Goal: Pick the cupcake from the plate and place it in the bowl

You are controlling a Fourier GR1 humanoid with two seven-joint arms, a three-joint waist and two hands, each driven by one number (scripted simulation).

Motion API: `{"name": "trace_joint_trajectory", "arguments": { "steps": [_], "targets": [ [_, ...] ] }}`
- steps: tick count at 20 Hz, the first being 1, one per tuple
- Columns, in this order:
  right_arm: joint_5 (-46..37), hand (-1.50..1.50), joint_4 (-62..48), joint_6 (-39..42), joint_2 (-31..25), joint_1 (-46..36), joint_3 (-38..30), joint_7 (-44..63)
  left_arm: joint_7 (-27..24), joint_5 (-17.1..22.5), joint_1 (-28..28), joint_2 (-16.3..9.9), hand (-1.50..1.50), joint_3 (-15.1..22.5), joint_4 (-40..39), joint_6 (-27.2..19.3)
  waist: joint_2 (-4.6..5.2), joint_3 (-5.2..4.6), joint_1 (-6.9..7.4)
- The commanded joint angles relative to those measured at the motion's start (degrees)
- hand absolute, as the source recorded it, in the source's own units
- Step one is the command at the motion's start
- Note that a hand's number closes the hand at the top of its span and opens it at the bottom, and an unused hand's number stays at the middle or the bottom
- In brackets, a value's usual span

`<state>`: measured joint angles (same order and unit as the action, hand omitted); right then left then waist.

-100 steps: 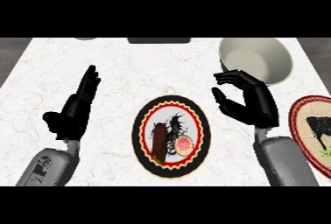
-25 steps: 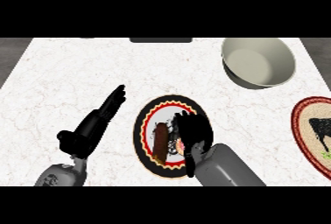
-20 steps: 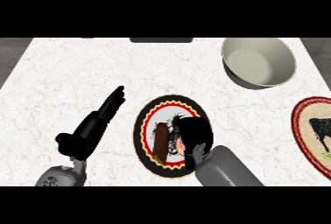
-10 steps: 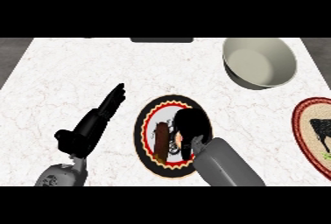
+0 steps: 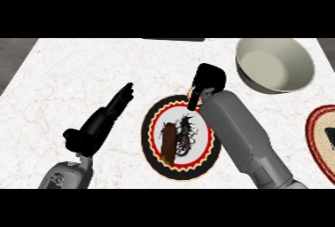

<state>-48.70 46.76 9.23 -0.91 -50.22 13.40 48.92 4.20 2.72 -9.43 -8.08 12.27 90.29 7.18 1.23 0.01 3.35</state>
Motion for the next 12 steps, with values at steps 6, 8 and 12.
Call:
{"name": "trace_joint_trajectory", "arguments": {
  "steps": [6, 8, 12],
  "targets": [
    [-11.28, 1.5, -13.77, -14.52, -2.36, -15.46, -1.41, 9.37, -2.21, -1.23, 0.8, 0.09, 0.0, 0.13, -1.21, 0.08, -0.15, -0.06, 0.06],
    [-13.66, 1.5, -13.31, -20.67, -3.05, -16.31, -1.13, 9.51, 0.45, -0.34, -1.35, -0.17, 0.0, -0.45, -0.16, 0.55, -0.17, -0.01, -0.15],
    [-15.39, 1.5, -11.74, -27.33, -3.97, -21.66, -3.31, 11.18, 0.29, -0.72, -1.36, 0.65, 0.0, -0.53, -0.69, -0.32, -0.46, -0.01, -0.76]
  ]
}}
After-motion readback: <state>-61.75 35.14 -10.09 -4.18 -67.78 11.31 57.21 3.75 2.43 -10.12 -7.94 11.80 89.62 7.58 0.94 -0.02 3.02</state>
